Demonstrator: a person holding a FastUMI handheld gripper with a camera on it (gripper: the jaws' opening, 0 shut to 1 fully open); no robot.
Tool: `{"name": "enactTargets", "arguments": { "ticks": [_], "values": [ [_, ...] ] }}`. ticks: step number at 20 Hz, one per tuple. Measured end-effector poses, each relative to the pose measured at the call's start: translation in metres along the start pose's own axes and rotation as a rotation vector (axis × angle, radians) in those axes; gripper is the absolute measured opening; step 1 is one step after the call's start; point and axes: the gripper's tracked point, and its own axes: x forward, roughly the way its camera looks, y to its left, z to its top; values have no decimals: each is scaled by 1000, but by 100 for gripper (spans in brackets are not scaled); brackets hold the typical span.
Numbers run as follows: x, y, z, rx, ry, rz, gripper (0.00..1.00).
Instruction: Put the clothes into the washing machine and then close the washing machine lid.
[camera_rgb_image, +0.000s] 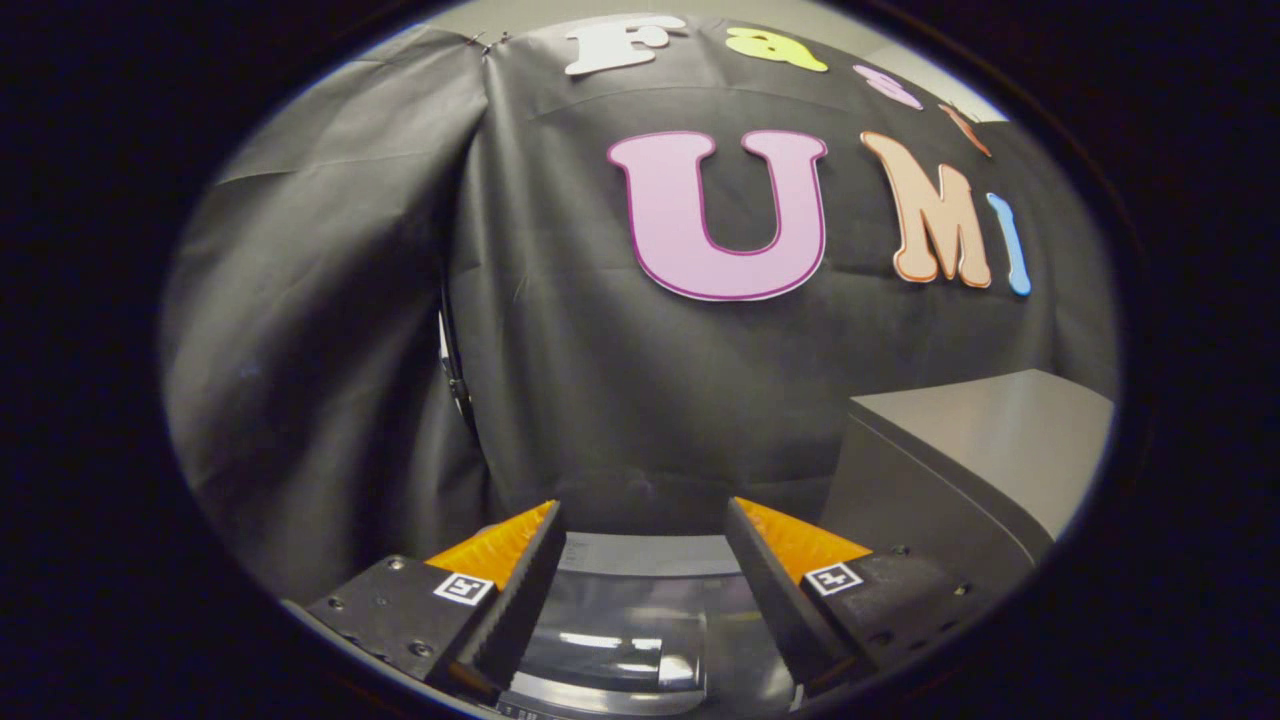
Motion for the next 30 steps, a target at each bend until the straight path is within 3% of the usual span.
{"name": "enactTargets", "arguments": {
  "ticks": [9, 16, 26, 30],
  "values": [
    [-33, -20, 14, -6, -72, 10, 97],
    [-104, -52, 31, -31, -153, 60, 97],
    [-238, -176, 56, -200, -281, -41, 97],
    [-278, -226, 38, -150, -319, -50, 97]
  ]
}}
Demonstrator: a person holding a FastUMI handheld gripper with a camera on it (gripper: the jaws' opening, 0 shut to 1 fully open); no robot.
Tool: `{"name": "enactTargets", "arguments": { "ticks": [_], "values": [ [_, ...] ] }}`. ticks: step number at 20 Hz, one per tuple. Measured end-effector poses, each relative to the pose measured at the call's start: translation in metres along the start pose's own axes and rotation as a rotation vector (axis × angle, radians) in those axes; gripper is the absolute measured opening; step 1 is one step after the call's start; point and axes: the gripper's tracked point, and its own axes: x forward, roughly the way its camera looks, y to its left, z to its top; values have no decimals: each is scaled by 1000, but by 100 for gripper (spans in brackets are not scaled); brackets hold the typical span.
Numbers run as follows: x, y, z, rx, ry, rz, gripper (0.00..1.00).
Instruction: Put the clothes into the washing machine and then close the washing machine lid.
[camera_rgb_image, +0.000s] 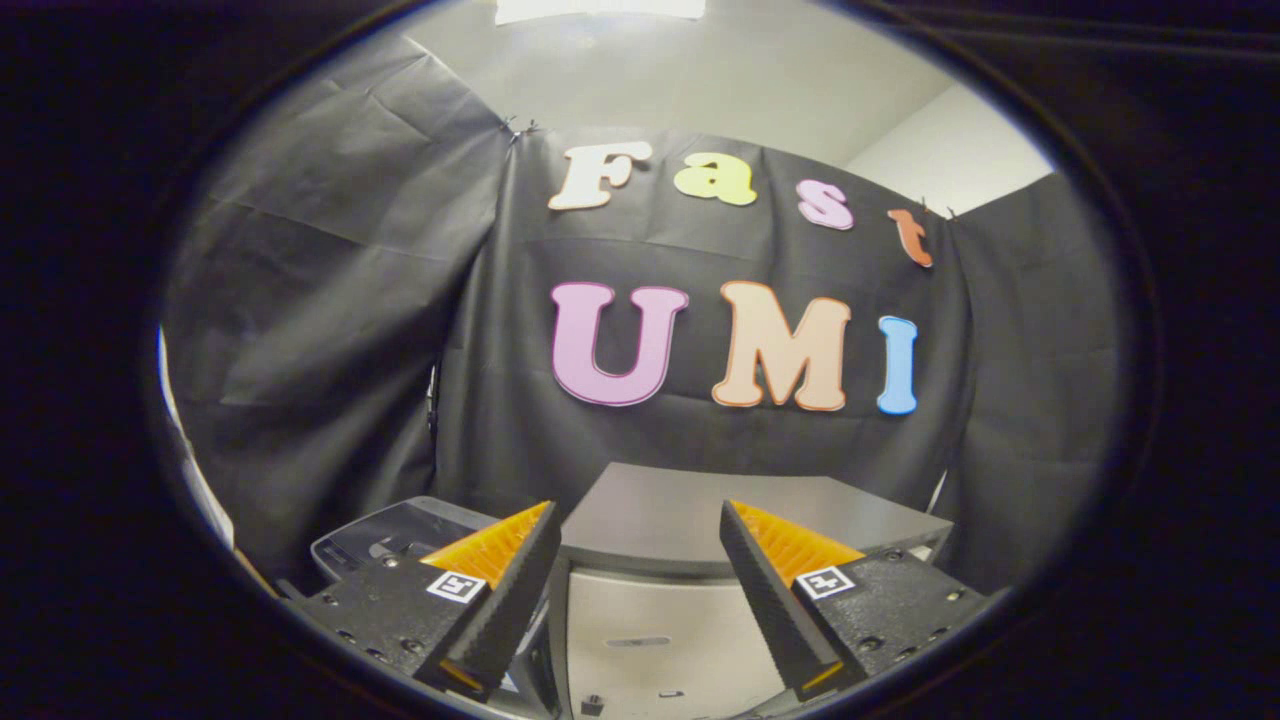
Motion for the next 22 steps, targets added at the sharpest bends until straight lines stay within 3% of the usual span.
{"name": "enactTargets", "arguments": {
  "ticks": [5, 10, 17, 22],
  "values": [
    [-51, -54, -38, 40, -34, -4, 97],
    [-97, -83, -111, 90, 25, -34, 97],
    [-141, -86, -191, 205, 99, -31, 96],
    [-150, -70, -208, 211, 95, 6, 97]
  ]
}}
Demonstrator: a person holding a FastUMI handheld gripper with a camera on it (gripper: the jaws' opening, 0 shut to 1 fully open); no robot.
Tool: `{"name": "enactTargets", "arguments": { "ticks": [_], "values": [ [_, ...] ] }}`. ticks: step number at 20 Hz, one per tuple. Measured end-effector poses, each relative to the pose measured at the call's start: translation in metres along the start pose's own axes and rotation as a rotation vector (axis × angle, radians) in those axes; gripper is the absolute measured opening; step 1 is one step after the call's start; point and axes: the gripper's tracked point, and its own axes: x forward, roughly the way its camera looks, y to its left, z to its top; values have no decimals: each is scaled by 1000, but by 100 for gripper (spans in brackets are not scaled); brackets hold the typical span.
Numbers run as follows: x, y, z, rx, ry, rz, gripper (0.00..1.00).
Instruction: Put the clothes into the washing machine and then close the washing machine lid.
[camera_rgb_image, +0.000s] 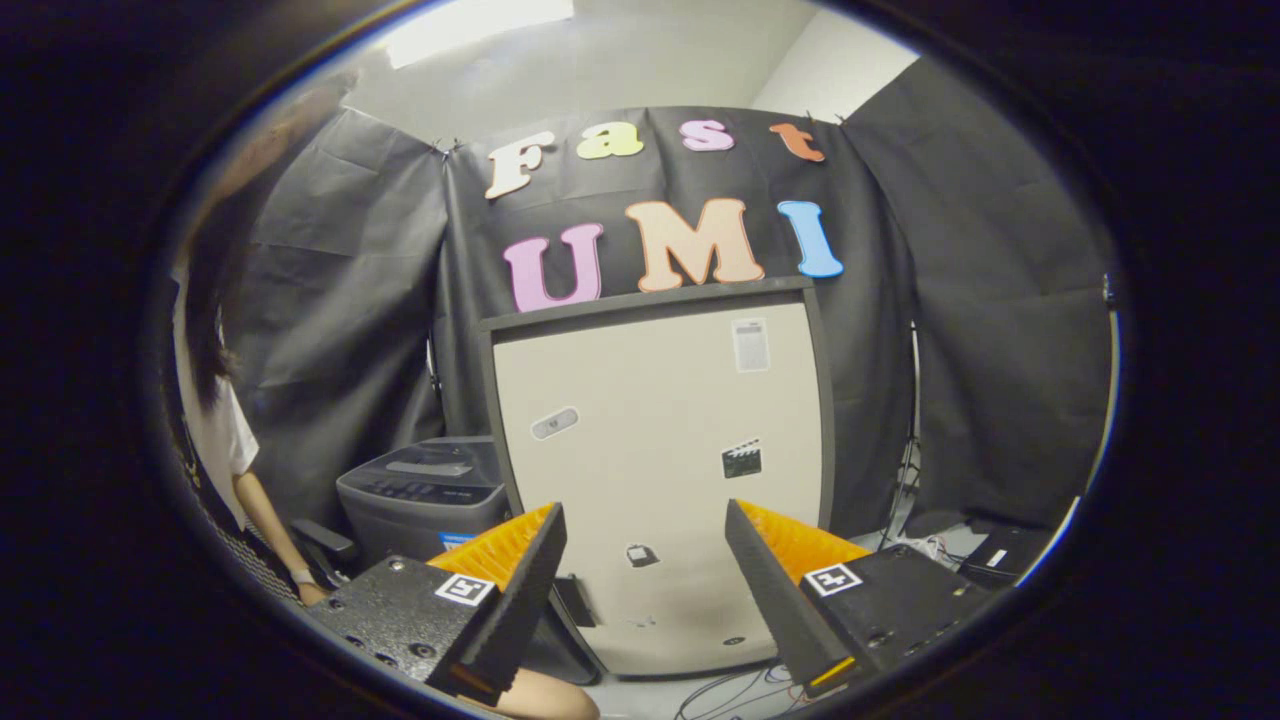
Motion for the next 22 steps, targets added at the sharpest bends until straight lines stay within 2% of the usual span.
{"name": "enactTargets", "arguments": {
  "ticks": [8, 16, 22],
  "values": [
    [-4, 8, -19, -6, 45, 24, 97],
    [-8, 31, -22, -80, 54, 112, 97],
    [-8, 28, -21, -77, 47, 94, 97]
  ]
}}
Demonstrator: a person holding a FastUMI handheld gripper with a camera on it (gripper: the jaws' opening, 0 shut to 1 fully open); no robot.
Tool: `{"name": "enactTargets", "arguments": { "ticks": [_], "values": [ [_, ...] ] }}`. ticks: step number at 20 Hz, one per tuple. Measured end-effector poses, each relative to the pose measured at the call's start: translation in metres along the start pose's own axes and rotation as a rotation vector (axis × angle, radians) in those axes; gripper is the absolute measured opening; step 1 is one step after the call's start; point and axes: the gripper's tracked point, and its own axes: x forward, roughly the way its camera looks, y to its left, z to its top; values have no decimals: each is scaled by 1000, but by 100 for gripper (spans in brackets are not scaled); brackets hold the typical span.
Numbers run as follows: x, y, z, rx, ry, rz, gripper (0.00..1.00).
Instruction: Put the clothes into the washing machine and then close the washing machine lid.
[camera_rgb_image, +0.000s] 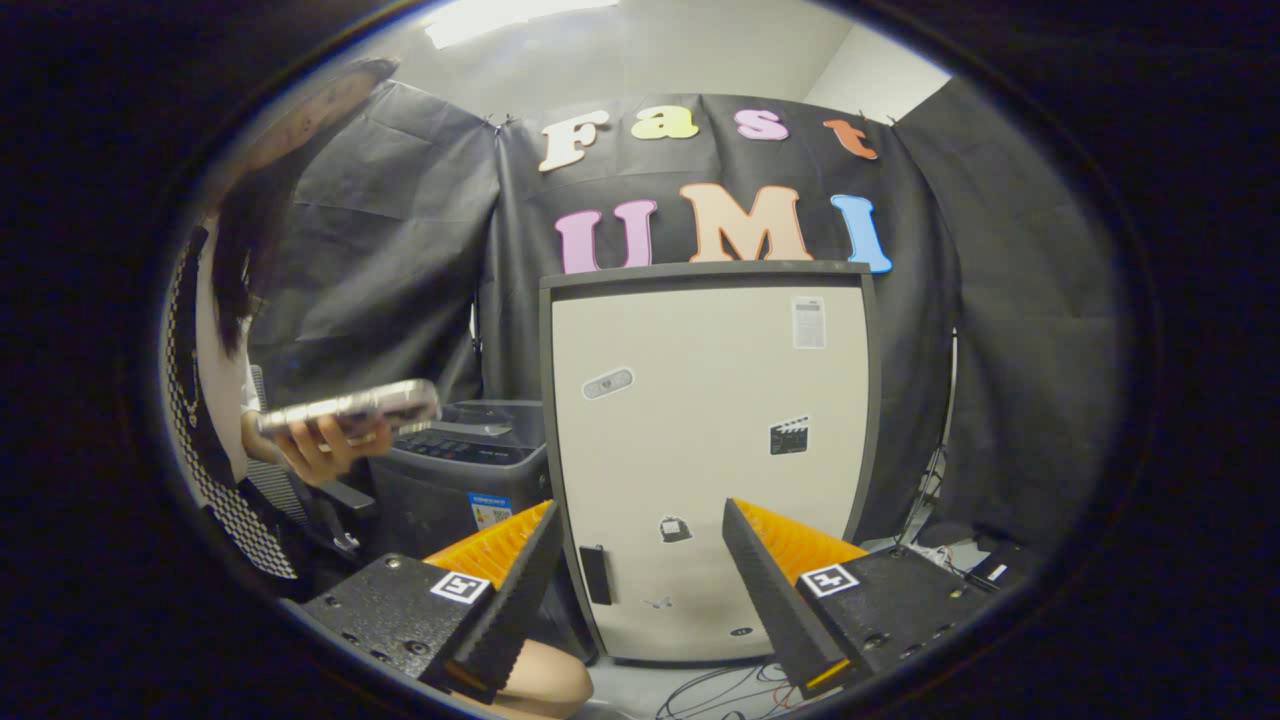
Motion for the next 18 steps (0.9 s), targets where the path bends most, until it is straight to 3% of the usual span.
{"name": "enactTargets", "arguments": {
  "ticks": [18],
  "values": [
    [2, -3, -2, 1, 3, -16, 97]
  ]
}}
